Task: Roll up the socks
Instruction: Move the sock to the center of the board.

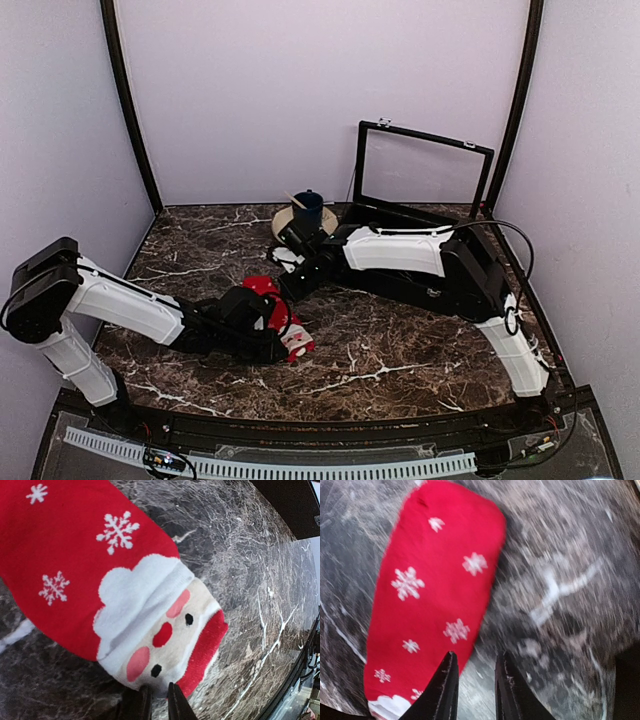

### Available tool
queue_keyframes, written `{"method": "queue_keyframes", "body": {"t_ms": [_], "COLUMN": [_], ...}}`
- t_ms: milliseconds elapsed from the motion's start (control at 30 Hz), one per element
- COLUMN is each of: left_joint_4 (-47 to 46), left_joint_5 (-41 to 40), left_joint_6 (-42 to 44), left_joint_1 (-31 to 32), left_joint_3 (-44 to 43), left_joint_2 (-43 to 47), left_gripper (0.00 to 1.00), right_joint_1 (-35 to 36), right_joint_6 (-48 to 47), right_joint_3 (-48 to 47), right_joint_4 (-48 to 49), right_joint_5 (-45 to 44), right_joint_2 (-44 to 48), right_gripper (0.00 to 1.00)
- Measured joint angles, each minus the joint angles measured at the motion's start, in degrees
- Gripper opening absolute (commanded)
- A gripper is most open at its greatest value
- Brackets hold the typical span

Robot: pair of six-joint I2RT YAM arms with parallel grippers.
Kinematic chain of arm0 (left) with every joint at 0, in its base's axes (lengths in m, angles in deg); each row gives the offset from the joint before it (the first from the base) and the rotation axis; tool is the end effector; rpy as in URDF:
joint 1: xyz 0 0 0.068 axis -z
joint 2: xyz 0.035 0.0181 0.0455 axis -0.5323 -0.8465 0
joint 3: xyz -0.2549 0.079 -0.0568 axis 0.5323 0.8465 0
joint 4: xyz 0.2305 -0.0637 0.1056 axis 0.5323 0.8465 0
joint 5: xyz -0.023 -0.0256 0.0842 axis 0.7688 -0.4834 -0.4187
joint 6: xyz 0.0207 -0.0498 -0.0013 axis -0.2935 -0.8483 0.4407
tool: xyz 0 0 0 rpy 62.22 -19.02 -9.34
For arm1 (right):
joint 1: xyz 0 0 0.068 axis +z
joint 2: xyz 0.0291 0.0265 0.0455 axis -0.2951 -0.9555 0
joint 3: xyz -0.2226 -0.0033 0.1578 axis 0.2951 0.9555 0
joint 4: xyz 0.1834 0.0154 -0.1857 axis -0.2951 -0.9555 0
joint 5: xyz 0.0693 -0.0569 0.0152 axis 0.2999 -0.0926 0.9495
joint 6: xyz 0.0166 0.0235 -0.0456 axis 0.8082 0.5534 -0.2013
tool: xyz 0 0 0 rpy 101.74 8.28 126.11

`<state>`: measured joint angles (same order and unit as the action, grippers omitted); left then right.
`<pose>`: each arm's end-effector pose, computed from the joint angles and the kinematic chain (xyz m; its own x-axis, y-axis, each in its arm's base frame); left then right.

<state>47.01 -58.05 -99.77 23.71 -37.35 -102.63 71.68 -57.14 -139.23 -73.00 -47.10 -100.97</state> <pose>0.1597 -0.2389 0.1335 -0.9148 -0.0274 -0.4030 0.2186 0.8054 -0.5509 0.3061 0.4328 0.1636 -0.6033 -0.5425 -0.5846 -0.7365 0.6602 0.1475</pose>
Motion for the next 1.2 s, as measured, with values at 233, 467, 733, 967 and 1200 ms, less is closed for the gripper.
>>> {"method": "queue_keyframes", "body": {"t_ms": [233, 467, 733, 967, 1200], "left_joint_4": [-0.81, 6.43, 14.56, 18.16, 20.96], "left_joint_5": [1.11, -1.4, -9.51, -15.8, -19.93], "left_joint_6": [0.81, 1.64, 3.78, 6.03, 8.15], "left_joint_1": [1.03, 1.55, 1.57, 1.57, 1.55], "left_joint_3": [-2.29, -2.34, -2.1, -1.2, -0.74], "left_joint_2": [-2.47, 1.97, 18.71, 23.98, 27.8], "left_gripper": [0.18, 0.32, 0.4, 0.44, 0.45], "right_joint_1": [-1.42, -2.03, 0.09, 7.32, 14.1], "right_joint_6": [1.49, 2.21, -2.75, -14.6, -23.37], "right_joint_3": [11.15, 16.31, 31.34, 38.32, 39.69], "right_joint_4": [1.05, 1.73, 3.08, 3.39, 3.93], "right_joint_5": [-2.99, -2.67, -1.6, -3.76, -7.26], "right_joint_2": [8.5, 15.45, 27.12, 30.42, 30.4], "right_gripper": [0.32, 0.39, 0.46, 0.5, 0.53]}}
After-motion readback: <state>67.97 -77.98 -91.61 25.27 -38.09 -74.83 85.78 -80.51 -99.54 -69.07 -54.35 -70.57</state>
